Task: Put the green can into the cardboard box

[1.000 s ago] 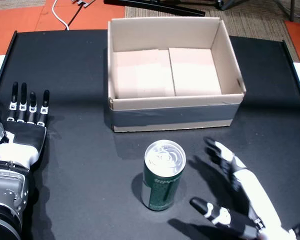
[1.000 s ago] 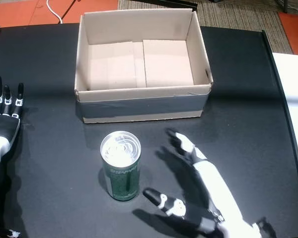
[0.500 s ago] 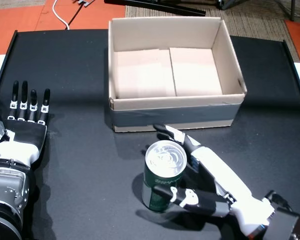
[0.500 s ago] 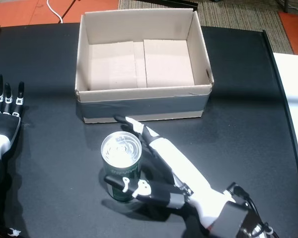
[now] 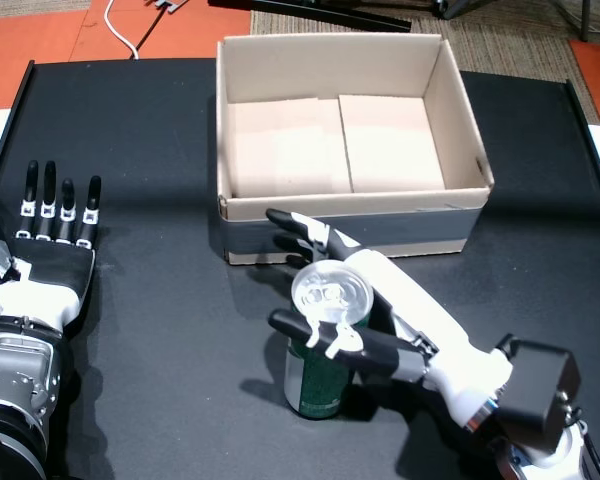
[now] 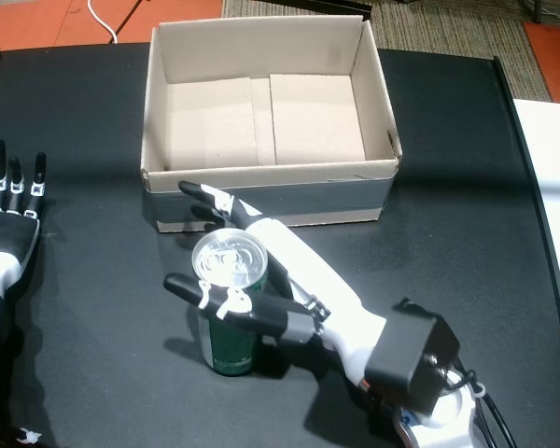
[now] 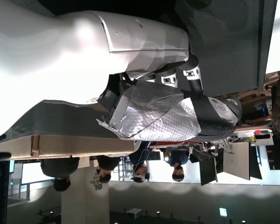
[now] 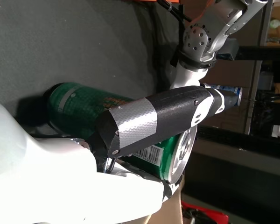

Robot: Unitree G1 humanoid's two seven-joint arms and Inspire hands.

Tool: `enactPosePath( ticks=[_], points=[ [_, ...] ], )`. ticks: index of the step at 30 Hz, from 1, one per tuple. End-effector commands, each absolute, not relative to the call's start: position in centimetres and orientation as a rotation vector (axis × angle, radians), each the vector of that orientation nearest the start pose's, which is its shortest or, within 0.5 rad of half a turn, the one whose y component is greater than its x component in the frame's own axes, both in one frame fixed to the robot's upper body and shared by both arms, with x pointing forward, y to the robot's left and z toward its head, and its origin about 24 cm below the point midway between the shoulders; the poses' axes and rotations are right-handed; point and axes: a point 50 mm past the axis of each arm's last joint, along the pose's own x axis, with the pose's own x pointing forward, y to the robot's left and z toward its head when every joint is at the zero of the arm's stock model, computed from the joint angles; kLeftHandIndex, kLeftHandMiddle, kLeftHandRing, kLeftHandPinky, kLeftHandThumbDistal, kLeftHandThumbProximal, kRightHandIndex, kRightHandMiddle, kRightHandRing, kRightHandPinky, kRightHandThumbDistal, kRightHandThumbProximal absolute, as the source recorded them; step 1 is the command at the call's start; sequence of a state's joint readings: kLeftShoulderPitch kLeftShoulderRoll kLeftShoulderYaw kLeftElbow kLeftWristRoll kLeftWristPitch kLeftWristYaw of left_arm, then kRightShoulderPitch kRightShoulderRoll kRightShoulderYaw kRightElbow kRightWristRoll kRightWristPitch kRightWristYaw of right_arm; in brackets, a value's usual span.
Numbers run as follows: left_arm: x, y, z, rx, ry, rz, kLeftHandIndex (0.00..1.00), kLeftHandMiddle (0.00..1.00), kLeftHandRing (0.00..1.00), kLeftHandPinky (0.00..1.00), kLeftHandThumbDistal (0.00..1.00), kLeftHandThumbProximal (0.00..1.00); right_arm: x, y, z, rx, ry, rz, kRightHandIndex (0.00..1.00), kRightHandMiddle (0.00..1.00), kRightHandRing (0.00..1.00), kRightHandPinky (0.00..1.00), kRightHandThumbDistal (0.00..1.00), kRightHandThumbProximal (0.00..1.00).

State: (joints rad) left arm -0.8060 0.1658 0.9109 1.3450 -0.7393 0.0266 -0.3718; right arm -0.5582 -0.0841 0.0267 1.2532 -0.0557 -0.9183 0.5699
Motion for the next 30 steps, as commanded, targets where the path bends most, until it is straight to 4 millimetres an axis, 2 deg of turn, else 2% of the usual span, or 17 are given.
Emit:
enactPosePath(
  ticks=[1,5,8,10,14,17,18,20,21,22,23,24,25,26,27,29,30],
  points=[
    [34.0,21.1,-0.8,-1.332,0.143,0.303,0.55,0.31,0.45,0.68,0.61,0.78,29.9,-11.0,-0.1,-0.197,-0.115,0.759,0.89,0.94,0.96,0.99,1.0,0.66],
    [33.9,21.2,-0.9,-1.339,0.139,0.301,0.55,0.33,0.45,0.69,0.61,0.78,29.7,-11.1,-0.7,-0.183,-0.054,0.791,0.83,0.87,0.9,0.93,1.0,0.68],
    [34.0,21.2,-0.8,-1.336,0.142,0.305,0.54,0.3,0.44,0.68,0.6,0.8,29.6,-11.4,-1.0,-0.182,-0.022,0.825,0.8,0.83,0.88,0.89,1.0,0.68],
    [34.0,21.2,-0.8,-1.333,0.144,0.306,0.53,0.29,0.43,0.69,0.62,0.81,29.5,-11.8,-1.2,-0.196,-0.004,0.845,0.77,0.79,0.84,0.87,1.0,0.65],
    [34.0,21.2,-0.8,-1.33,0.142,0.308,0.52,0.32,0.46,0.72,0.62,0.8,29.2,-12.8,-1.5,-0.21,0.049,0.9,0.76,0.78,0.82,0.84,1.0,0.59],
    [34.0,21.2,-0.8,-1.329,0.144,0.319,0.51,0.32,0.46,0.7,0.61,0.82,29.2,-13.7,-1.6,-0.243,0.071,0.915,0.72,0.73,0.77,0.81,1.0,0.5],
    [34.0,21.2,-0.8,-1.332,0.144,0.32,0.51,0.32,0.46,0.7,0.61,0.81,29.2,-13.9,-1.6,-0.264,0.074,0.915,0.7,0.7,0.74,0.8,1.0,0.49],
    [34.0,21.3,-0.8,-1.336,0.141,0.318,0.52,0.34,0.5,0.73,0.6,0.82,29.2,-14.3,-1.5,-0.295,0.071,0.91,0.64,0.65,0.68,0.74,1.0,0.47],
    [34.0,21.3,-0.8,-1.337,0.139,0.317,0.52,0.33,0.51,0.74,0.61,0.81,29.3,-14.3,-1.5,-0.295,0.071,0.895,0.57,0.58,0.6,0.66,1.0,0.4],
    [33.9,21.3,-0.8,-1.335,0.137,0.315,0.52,0.33,0.51,0.74,0.62,0.81,29.4,-14.3,-1.5,-0.28,0.07,0.873,0.47,0.48,0.5,0.53,0.94,0.35],
    [33.9,21.3,-0.9,-1.331,0.136,0.313,0.52,0.32,0.5,0.74,0.63,0.82,29.4,-14.2,-1.5,-0.272,0.058,0.848,0.34,0.37,0.39,0.41,0.64,0.24],
    [33.9,21.3,-0.9,-1.327,0.135,0.312,0.52,0.32,0.5,0.74,0.63,0.82,29.4,-14.0,-1.5,-0.265,0.044,0.824,0.25,0.29,0.31,0.34,0.38,0.11],
    [33.9,21.3,-0.9,-1.325,0.135,0.311,0.52,0.31,0.49,0.72,0.64,0.82,29.3,-13.8,-1.5,-0.256,0.024,0.799,0.14,0.19,0.22,0.27,0.18,0.12],
    [33.9,21.3,-0.9,-1.326,0.133,0.31,0.52,0.32,0.5,0.72,0.65,0.83,29.3,-13.5,-1.4,-0.232,0.004,0.775,0.05,0.1,0.15,0.2,0.07,0.3],
    [33.9,21.3,-0.9,-1.328,0.131,0.308,0.53,0.33,0.51,0.72,0.64,0.84,29.2,-13.3,-1.4,-0.215,-0.017,0.758,0.01,0.07,0.12,0.17,0.01,0.41],
    [33.9,21.3,-0.9,-1.335,0.129,0.305,0.53,0.33,0.52,0.73,0.66,0.84,29.1,-12.8,-1.2,-0.18,-0.058,0.736,0.0,0.06,0.1,0.15,0.0,0.62],
    [33.9,21.3,-0.9,-1.336,0.128,0.304,0.53,0.33,0.52,0.72,0.64,0.85,29.1,-12.6,-1.1,-0.16,-0.067,0.73,0.0,0.07,0.1,0.15,0.0,0.68]
  ],
)
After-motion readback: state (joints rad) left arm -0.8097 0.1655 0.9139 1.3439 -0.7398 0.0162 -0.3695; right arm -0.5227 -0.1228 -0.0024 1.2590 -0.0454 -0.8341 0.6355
